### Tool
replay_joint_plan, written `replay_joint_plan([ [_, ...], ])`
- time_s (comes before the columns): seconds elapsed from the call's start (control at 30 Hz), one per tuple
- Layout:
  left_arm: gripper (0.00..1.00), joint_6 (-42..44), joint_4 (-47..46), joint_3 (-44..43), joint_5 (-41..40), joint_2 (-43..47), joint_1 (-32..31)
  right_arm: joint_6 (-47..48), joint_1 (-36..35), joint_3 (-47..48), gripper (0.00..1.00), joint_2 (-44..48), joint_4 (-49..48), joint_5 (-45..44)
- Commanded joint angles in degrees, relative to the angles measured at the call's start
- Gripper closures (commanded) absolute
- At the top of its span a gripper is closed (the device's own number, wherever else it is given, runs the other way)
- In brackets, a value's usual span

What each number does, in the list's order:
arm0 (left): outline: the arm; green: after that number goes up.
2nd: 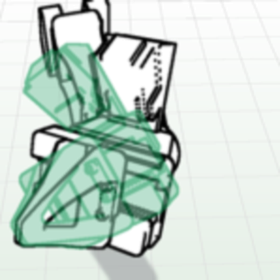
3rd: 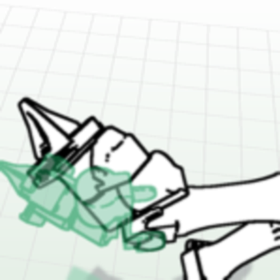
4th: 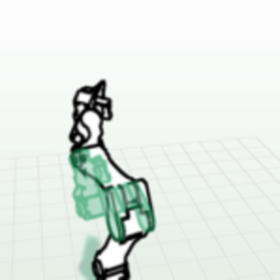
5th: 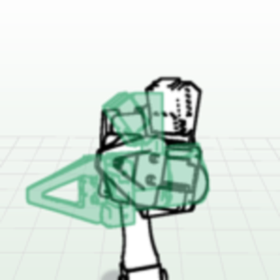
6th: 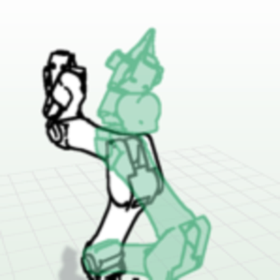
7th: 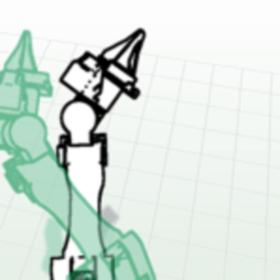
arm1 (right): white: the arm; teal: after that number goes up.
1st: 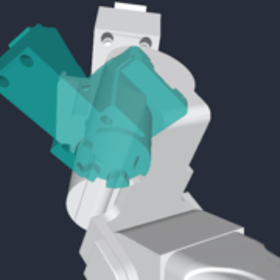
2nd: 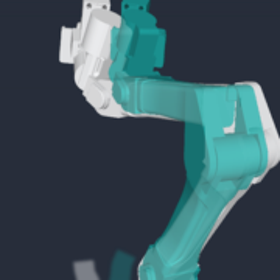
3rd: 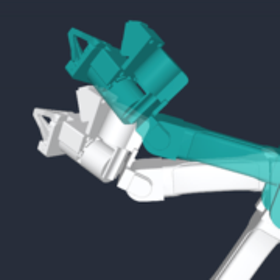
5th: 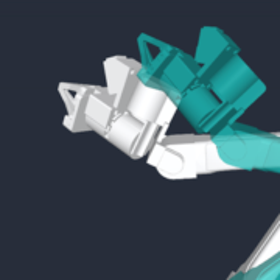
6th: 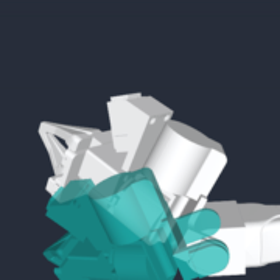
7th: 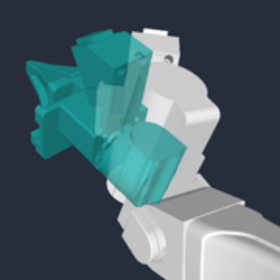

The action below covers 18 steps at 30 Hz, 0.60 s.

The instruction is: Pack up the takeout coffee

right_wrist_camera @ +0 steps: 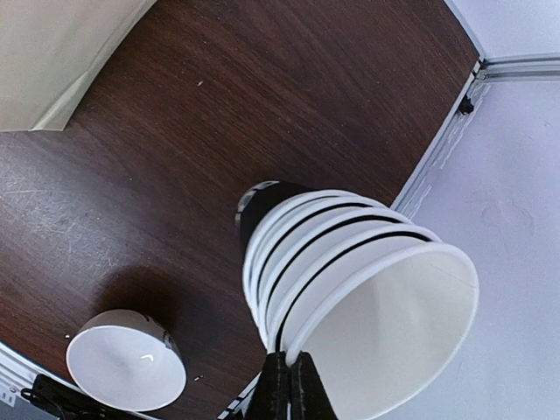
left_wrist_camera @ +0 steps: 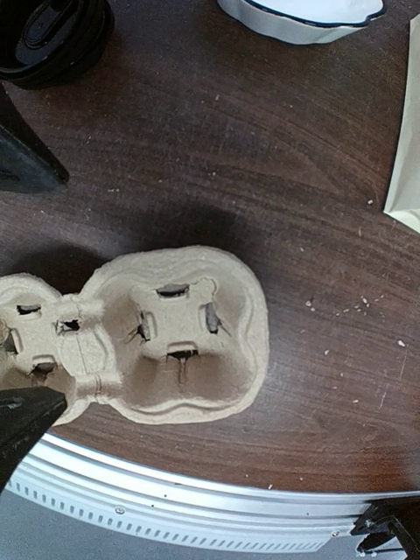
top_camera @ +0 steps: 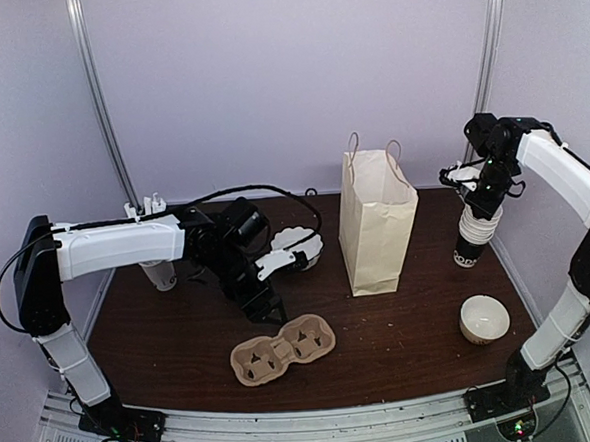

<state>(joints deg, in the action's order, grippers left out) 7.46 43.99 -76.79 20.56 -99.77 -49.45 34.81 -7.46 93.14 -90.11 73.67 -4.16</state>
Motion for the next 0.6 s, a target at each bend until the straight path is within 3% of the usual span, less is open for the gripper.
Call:
replay_joint_plan([
  [0.0,0.20,0.71,-0.21,-1.19,-0.01,0.56,0.06,-2.26,-0.08,-1.86,1.00,-0.04,-3.54,-5.12],
  [0.2,0.20,0.66,-0.22,-1.52,0.07,0.10,0.06,-2.77,-0.05,-2.72,1.00,-0.63,-5.27,-7.73],
  [0.27,0.20,0.74,-0.21,-1.52,0.01,0.10,0.06,-2.18,0.70,-0.14,1.00,-0.69,-2.29,-0.28],
  [0.37,0.20,0.79,-0.22,-1.76,0.02,0.01,0.06,-3.34,0.30,1.63,1.00,-0.54,-1.99,-3.31],
  [0.43,0.20,0.71,-0.16,-1.86,0.22,0.01,0.06,-2.69,1.43,2.39,1.00,-0.82,-0.07,2.76],
  [0.5,0.20,0.69,-0.17,-1.72,0.27,0.14,0.06,-2.65,0.41,-0.80,1.00,-1.09,-3.34,-6.22],
  [0.53,0.20,0.71,-0.14,-1.65,0.33,0.18,0.06,-1.85,0.25,-1.78,1.00,-1.36,-3.12,-6.30],
  [0.57,0.20,0.69,-0.13,-1.69,0.30,0.12,0.06,-1.61,1.37,0.22,1.00,-1.92,1.03,1.02],
])
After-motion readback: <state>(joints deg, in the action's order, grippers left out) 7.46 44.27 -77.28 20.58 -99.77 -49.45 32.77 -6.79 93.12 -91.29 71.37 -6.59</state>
